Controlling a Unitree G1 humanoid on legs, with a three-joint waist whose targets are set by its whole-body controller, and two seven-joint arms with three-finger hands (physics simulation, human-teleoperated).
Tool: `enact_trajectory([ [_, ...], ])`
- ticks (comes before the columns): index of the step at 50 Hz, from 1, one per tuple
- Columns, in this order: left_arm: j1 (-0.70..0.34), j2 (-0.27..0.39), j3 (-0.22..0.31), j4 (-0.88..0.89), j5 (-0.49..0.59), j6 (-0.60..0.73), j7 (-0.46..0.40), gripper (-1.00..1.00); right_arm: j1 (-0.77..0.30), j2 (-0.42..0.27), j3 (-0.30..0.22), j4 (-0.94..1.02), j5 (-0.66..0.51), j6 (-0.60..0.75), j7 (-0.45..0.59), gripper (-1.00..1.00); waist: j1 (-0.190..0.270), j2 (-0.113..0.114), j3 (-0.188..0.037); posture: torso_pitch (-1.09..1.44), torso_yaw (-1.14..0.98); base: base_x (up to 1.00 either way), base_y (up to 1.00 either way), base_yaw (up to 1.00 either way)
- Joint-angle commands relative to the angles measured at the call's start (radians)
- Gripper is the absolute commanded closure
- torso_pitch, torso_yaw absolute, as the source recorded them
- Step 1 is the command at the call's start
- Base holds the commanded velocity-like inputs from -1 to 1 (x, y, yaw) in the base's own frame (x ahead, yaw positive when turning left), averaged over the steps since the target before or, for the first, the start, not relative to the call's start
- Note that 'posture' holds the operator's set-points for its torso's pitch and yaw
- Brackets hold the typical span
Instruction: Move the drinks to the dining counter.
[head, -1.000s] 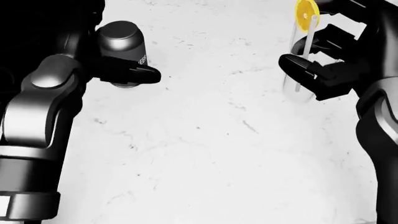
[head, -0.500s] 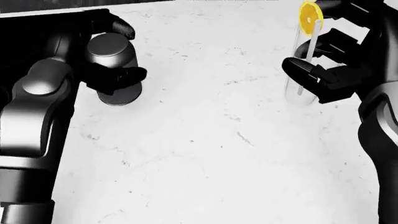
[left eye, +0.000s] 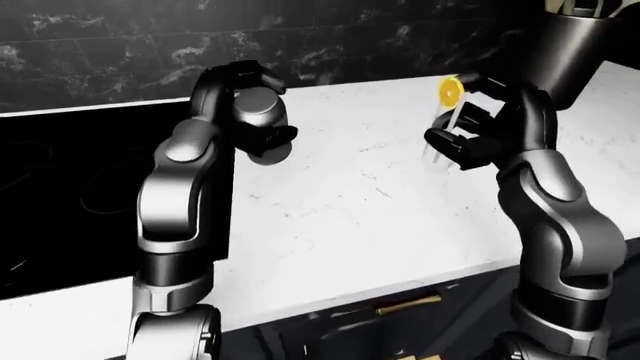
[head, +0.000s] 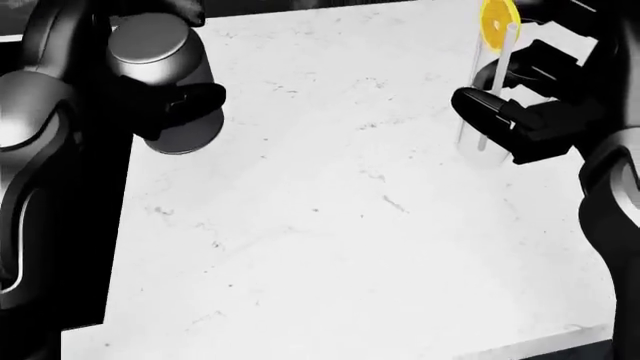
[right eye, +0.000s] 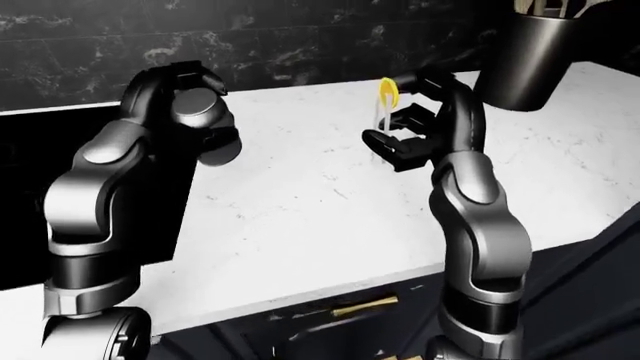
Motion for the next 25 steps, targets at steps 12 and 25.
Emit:
enact_trajectory([
  [12,-0.005,0.033,0.027,-0.111,-0.002,0.012,0.009,1.0,-0.054,-0.004,-0.008,-0.061,0.033,0.013,-0.012,1.0,0.029,0.059,-0.025,0.0,0.0,-1.0,0.2,0.0],
  [25,-0.002,0.031,0.029,-0.147,-0.005,0.033,0.008,1.0,-0.047,0.001,-0.001,-0.094,0.078,0.03,0.001,1.0,0.004,-0.03,0.062,0.0,0.0,-0.69,0.21,0.46],
])
